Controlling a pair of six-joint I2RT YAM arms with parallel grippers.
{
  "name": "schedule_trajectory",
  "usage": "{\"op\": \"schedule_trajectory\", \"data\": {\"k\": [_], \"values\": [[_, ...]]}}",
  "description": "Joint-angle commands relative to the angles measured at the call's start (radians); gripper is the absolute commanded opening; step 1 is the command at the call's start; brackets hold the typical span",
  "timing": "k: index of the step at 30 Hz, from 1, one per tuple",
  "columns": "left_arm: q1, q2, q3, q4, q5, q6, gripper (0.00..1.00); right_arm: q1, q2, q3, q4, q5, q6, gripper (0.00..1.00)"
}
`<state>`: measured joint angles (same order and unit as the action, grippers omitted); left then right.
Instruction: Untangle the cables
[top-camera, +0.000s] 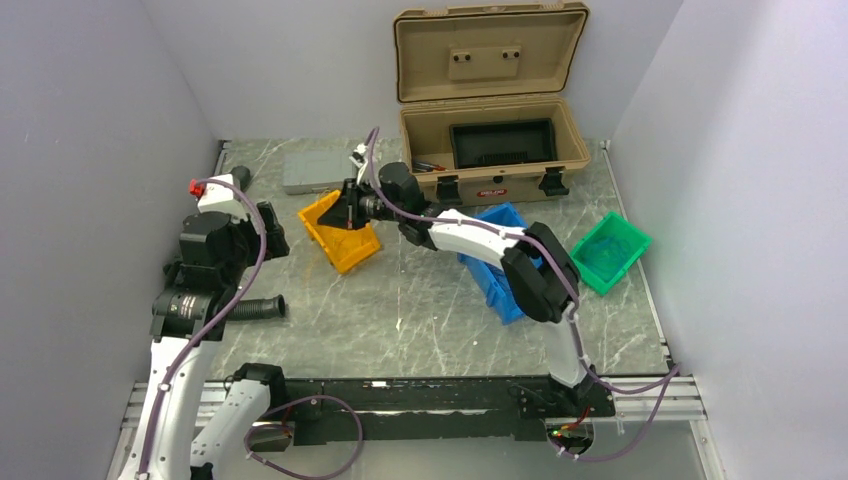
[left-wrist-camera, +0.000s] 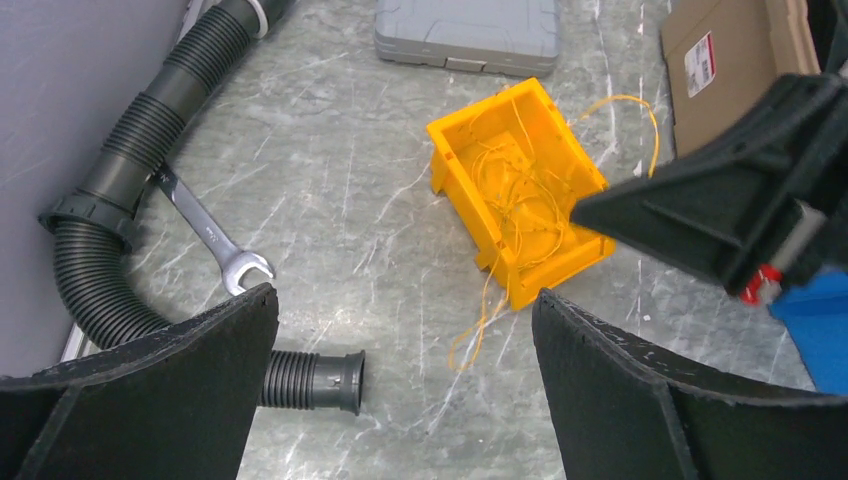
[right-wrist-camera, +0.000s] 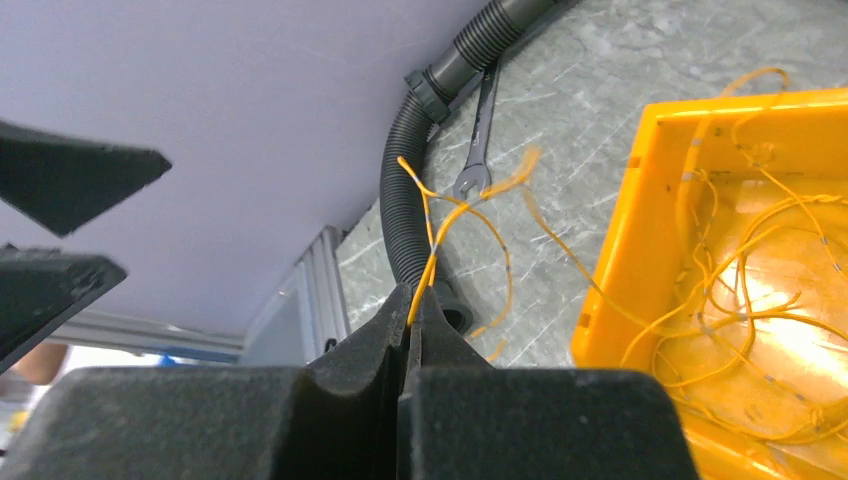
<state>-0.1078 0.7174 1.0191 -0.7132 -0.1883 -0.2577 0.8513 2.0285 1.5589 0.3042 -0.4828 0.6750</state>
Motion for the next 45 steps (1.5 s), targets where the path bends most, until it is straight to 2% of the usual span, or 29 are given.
{"op": "schedule_trajectory", "data": {"k": [1,5,9,16,18,21,27,31,40,45], "values": [[0.003,0.019,0.032,-0.013,-0.024,-0.010,0.99,-0.077,0.102,0.061,0.255,-0.168,0.246,0.00],[0.003,0.053,0.018,0.006,0.039,-0.005,0.99,-0.135,0.198,0.099,0.359,-0.207,0.355,0.00],[0.003,0.114,-0.014,0.045,0.145,-0.011,0.97,-0.169,0.225,0.121,0.323,-0.179,0.342,0.00],[0.003,0.209,-0.053,0.117,0.320,-0.039,0.76,-0.194,0.209,0.119,0.192,-0.108,0.234,0.00],[0.003,0.229,-0.050,0.121,0.338,-0.043,0.74,-0.193,0.217,0.143,0.149,-0.096,0.184,0.00],[0.002,0.240,-0.046,0.115,0.338,-0.042,0.76,-0.180,0.241,0.196,0.048,-0.064,0.101,0.00],[0.003,0.209,-0.040,0.101,0.298,-0.027,0.87,-0.135,0.268,0.252,-0.111,0.068,-0.085,0.00],[0.003,0.192,-0.037,0.089,0.290,-0.022,0.90,-0.097,0.292,0.275,-0.204,0.153,-0.185,0.00],[0.003,0.181,-0.048,0.078,0.288,-0.015,0.91,-0.014,0.371,0.367,-0.394,0.332,-0.288,0.00],[0.003,0.170,-0.061,0.080,0.306,-0.026,0.94,-0.006,0.346,0.356,-0.395,0.347,-0.288,0.04]]}}
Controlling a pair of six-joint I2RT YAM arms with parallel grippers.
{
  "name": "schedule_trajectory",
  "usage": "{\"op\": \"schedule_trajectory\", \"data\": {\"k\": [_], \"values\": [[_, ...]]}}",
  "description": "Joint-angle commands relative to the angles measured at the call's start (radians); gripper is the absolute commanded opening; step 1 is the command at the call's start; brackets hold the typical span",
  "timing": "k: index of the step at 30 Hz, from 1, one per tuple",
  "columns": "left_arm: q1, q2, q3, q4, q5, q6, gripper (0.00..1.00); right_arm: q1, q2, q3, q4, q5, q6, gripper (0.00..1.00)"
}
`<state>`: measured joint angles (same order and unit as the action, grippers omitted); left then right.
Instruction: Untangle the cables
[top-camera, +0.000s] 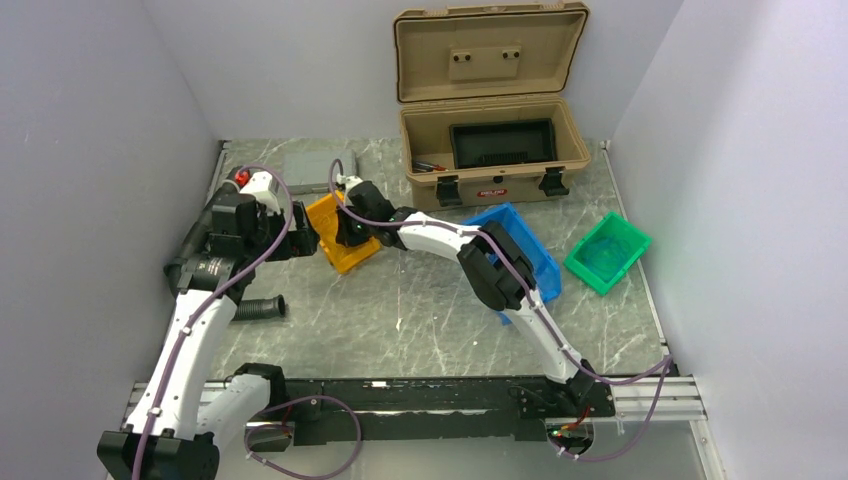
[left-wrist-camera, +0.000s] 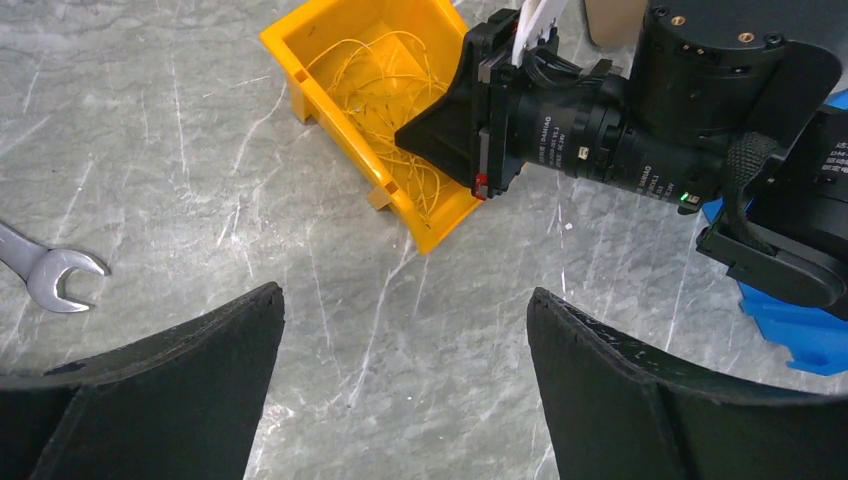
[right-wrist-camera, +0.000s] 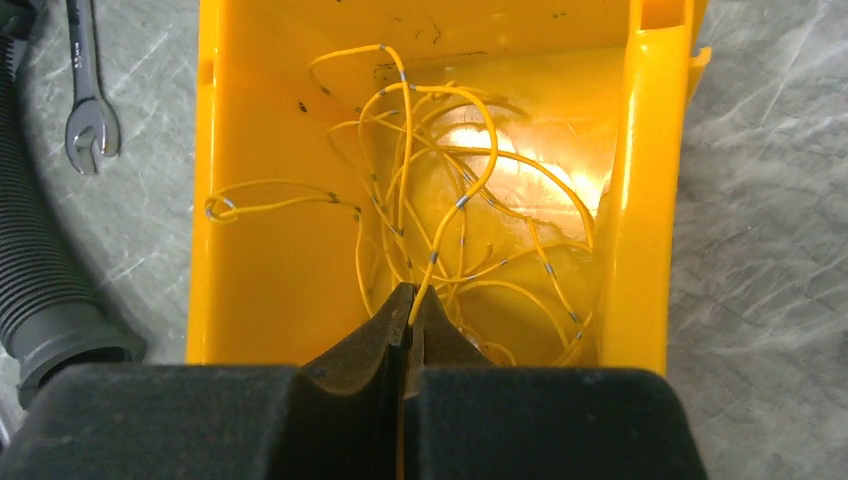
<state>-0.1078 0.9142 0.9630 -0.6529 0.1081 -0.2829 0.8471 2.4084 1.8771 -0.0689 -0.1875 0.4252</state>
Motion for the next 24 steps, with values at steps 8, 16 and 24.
{"op": "schedule_trajectory", "data": {"k": [8,16,24], "values": [[0.003,-0.058,-0.044,0.044,0.033,-0.016,0.99,0.000,-0.219,-0.025,-0.077,0.109,-0.067,0.30],[0.003,-0.093,-0.066,0.074,0.047,-0.022,0.99,-0.017,-0.459,-0.227,-0.043,0.124,-0.082,0.77],[0.003,-0.118,-0.113,0.129,0.132,-0.064,1.00,-0.058,-0.770,-0.487,0.006,0.159,-0.090,1.00]]}}
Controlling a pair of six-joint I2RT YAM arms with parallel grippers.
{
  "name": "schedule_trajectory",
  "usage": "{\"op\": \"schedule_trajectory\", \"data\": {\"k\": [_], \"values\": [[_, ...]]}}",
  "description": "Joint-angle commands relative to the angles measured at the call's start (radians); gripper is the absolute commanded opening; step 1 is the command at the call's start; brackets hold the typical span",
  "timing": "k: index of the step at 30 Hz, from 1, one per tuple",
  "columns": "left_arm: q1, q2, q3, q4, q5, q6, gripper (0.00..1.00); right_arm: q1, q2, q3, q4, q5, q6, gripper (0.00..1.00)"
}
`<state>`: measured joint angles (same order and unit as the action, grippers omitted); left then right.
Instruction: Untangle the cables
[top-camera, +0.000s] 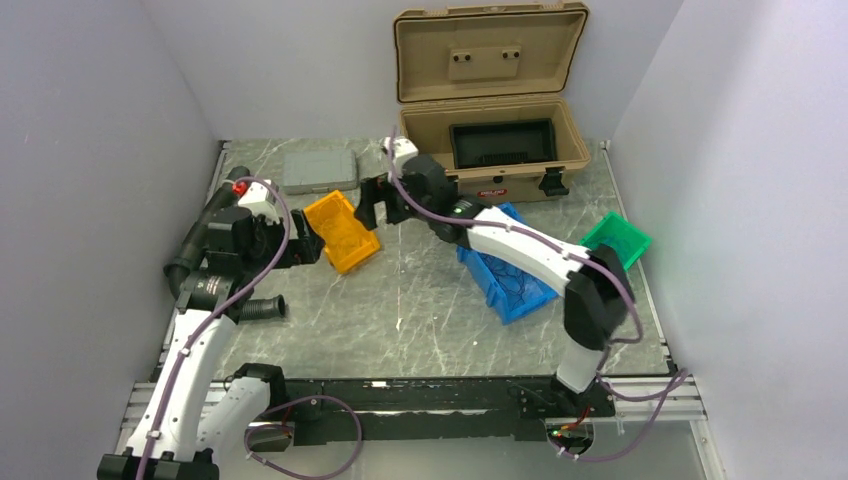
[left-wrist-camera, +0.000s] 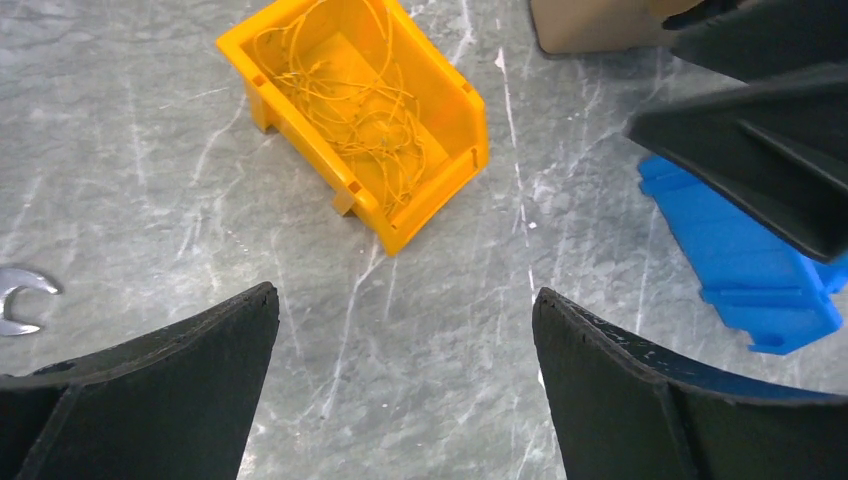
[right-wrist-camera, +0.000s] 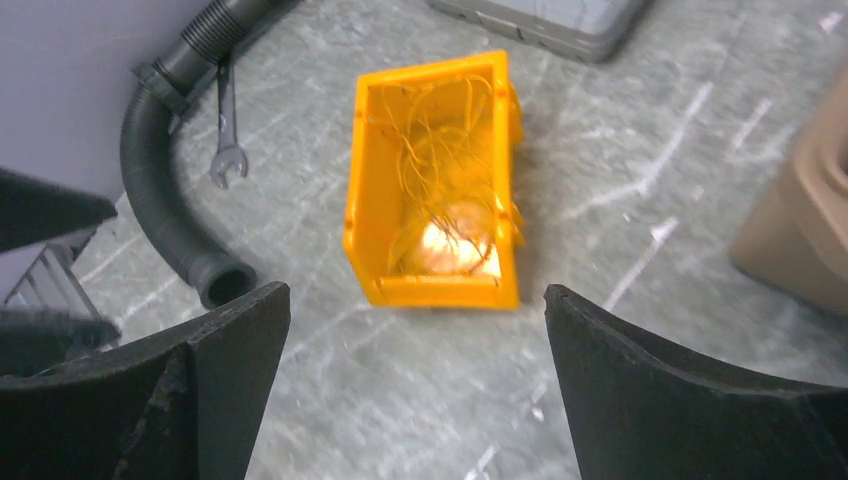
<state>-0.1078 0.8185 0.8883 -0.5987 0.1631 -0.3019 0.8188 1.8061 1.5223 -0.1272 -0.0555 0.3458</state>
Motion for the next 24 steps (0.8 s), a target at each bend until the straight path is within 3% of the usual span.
{"op": "schedule_trajectory", "data": {"k": [1,5,11,16,20,24], "values": [[0.002,-0.022,-0.050,0.091,0.100,-0.063,0.99,-0.044,-0.222,-0.205,0.088,0.025,-0.005,1.00],[-0.001,-0.019,-0.120,0.208,0.224,-0.126,0.99,-0.138,-0.404,-0.374,0.104,-0.008,0.030,1.00],[-0.049,-0.047,-0.229,0.310,0.179,-0.187,1.00,-0.256,-0.723,-0.633,0.071,0.052,0.043,1.00],[-0.092,-0.117,-0.364,0.430,0.137,-0.223,0.99,-0.307,-0.970,-0.809,0.000,0.210,0.070,1.00],[-0.119,-0.221,-0.458,0.477,0.017,-0.194,0.99,-0.311,-1.139,-0.921,-0.056,0.347,0.103,1.00],[-0.119,-0.304,-0.515,0.492,-0.124,-0.142,0.99,-0.314,-1.257,-0.975,-0.197,0.636,0.224,1.00]]}}
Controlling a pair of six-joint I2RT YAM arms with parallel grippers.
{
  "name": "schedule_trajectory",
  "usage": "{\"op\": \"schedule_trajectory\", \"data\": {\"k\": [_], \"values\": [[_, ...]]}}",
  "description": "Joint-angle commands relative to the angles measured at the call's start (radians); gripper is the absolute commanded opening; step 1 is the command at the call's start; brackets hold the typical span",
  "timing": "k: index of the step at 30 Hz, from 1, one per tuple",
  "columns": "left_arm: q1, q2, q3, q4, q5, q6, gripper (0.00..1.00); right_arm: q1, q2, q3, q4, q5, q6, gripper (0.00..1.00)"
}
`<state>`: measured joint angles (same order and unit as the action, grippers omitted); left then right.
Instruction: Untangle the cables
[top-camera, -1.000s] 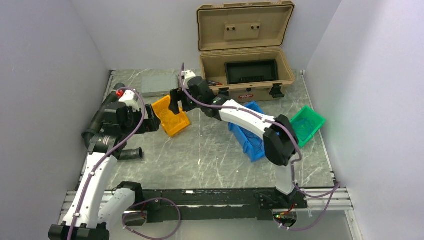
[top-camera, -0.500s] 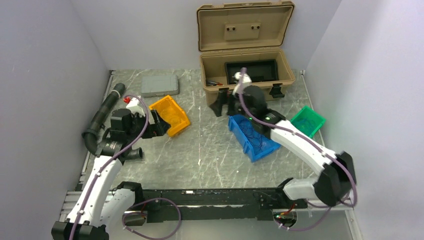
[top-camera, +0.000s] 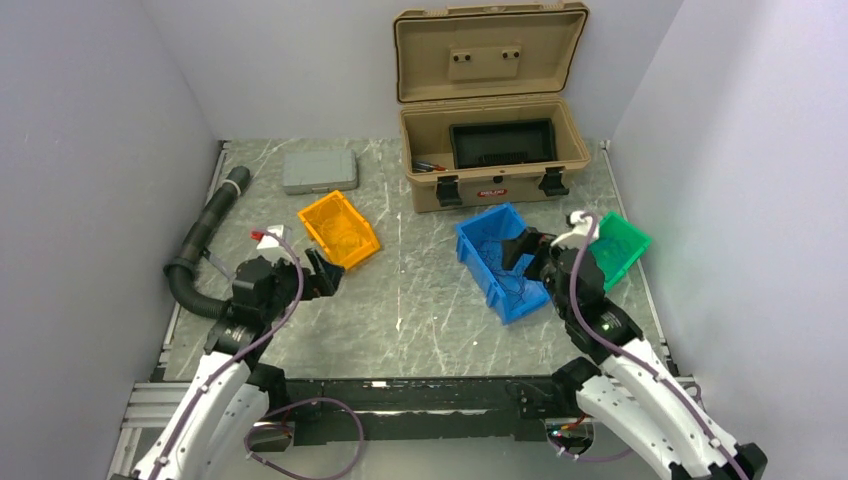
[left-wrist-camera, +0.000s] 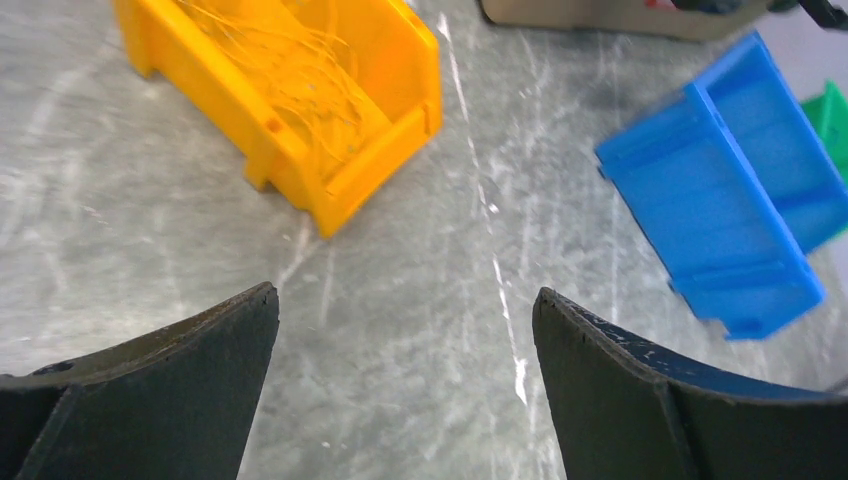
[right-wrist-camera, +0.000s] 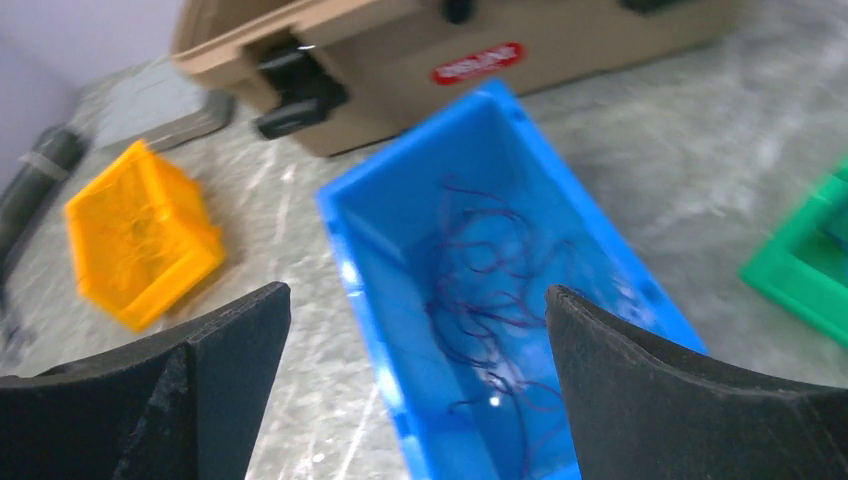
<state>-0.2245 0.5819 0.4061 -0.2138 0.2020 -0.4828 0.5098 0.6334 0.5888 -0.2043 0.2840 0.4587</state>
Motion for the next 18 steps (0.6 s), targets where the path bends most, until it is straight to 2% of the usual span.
{"op": "schedule_trajectory", "data": {"k": [1,4,6,7,9,11,12,14,15,17,18], "values": [[-0.003,-0.086,-0.058,0.132,-0.173,0.037,0.99,-0.005,-0.111,-0.053,-0.134,0.350,0.143,1.00],[-0.004,-0.139,-0.123,0.190,-0.198,0.037,0.99,-0.005,-0.163,-0.085,-0.114,0.469,0.136,1.00],[-0.004,-0.161,-0.145,0.201,-0.277,0.080,0.99,-0.005,-0.145,-0.077,-0.211,0.668,0.270,1.00],[-0.004,-0.170,-0.155,0.205,-0.320,0.126,0.99,-0.005,-0.134,-0.111,-0.145,0.740,0.194,1.00],[-0.004,-0.174,-0.181,0.262,-0.320,0.195,0.99,-0.004,-0.124,-0.211,0.093,0.670,-0.087,1.00],[-0.004,-0.155,-0.215,0.357,-0.298,0.249,1.00,-0.006,-0.118,-0.316,0.346,0.484,-0.353,1.00],[-0.004,-0.131,-0.230,0.402,-0.313,0.267,0.99,-0.007,-0.117,-0.375,0.449,0.423,-0.429,1.00],[0.003,-0.059,-0.242,0.492,-0.398,0.284,0.99,-0.010,-0.117,-0.514,0.754,0.435,-0.498,0.99],[0.028,-0.020,-0.219,0.484,-0.385,0.297,0.99,-0.017,-0.110,-0.605,0.948,0.453,-0.500,0.99],[0.081,0.070,-0.188,0.533,-0.337,0.314,0.99,-0.068,-0.047,-0.775,1.309,0.362,-0.565,0.99],[0.119,0.111,-0.171,0.543,-0.302,0.309,0.99,-0.113,0.002,-0.755,1.317,0.320,-0.581,0.99]]}}
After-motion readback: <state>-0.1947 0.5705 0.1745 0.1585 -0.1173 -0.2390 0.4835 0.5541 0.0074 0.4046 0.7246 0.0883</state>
